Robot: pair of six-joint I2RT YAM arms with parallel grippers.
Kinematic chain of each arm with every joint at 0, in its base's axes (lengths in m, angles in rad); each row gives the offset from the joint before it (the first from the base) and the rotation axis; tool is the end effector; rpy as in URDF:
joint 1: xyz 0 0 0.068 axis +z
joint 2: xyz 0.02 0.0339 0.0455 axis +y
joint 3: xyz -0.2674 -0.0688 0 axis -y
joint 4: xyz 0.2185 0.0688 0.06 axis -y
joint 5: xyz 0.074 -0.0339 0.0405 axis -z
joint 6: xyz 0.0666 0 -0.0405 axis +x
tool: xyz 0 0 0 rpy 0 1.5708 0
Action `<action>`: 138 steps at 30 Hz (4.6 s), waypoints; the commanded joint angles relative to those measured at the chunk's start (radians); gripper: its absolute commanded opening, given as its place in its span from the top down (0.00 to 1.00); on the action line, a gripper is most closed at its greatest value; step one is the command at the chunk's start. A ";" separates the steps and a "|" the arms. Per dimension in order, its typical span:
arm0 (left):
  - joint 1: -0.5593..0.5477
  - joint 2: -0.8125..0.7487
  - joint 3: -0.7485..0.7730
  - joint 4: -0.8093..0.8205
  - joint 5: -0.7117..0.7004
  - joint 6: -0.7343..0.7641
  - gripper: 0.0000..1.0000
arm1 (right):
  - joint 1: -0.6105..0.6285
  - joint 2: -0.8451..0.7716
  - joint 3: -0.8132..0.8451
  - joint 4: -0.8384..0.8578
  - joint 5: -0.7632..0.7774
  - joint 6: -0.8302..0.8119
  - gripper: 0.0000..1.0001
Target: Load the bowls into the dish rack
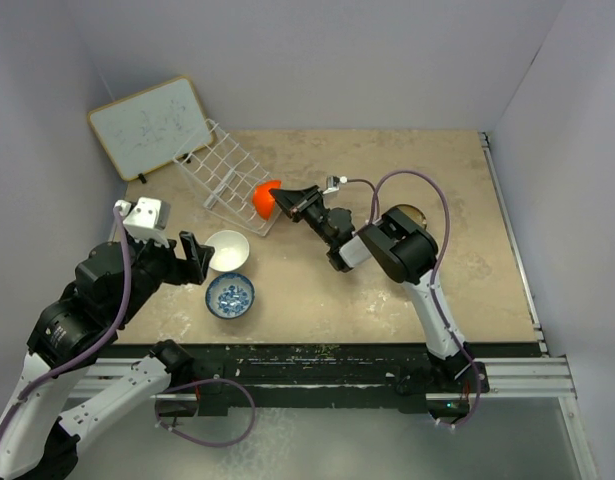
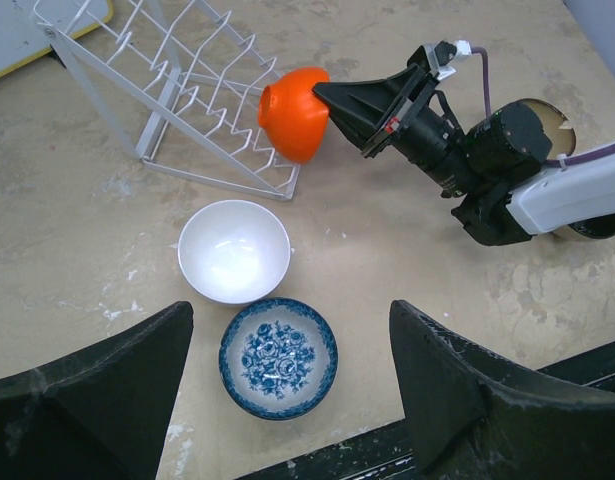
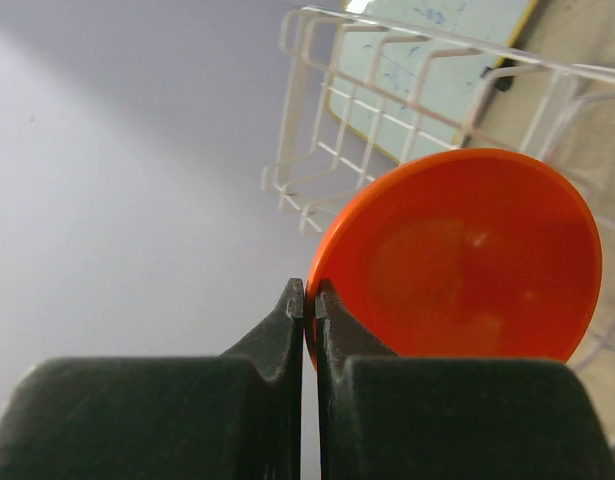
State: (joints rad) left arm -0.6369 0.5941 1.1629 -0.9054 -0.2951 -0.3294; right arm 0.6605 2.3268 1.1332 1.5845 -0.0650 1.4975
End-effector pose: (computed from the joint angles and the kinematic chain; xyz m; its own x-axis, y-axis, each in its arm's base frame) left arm 0.0760 -0.0321 0.3859 -0.3639 -0.1158 -0.9242 0.2437 0.9459 -0.2144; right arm 0.3682 0.2915 0.1805 -0.6358 0.7663 -0.0924 -0.3484 -0.1781 0.9203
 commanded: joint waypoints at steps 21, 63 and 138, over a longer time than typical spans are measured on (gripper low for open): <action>0.004 0.036 0.020 0.051 0.018 0.016 0.18 | 0.036 -0.139 -0.039 0.359 0.177 0.077 1.00; 0.005 0.056 0.038 0.043 0.026 0.013 0.18 | 0.065 0.084 0.098 0.356 0.217 0.207 1.00; 0.004 0.079 0.207 0.069 0.024 0.017 0.01 | 0.041 -0.769 -0.327 -0.548 -0.137 -0.463 0.34</action>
State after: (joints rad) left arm -0.6369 0.6689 1.2812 -0.8406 -0.2424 -0.3283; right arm 0.6998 1.6932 0.7292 1.3766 -0.1574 1.2881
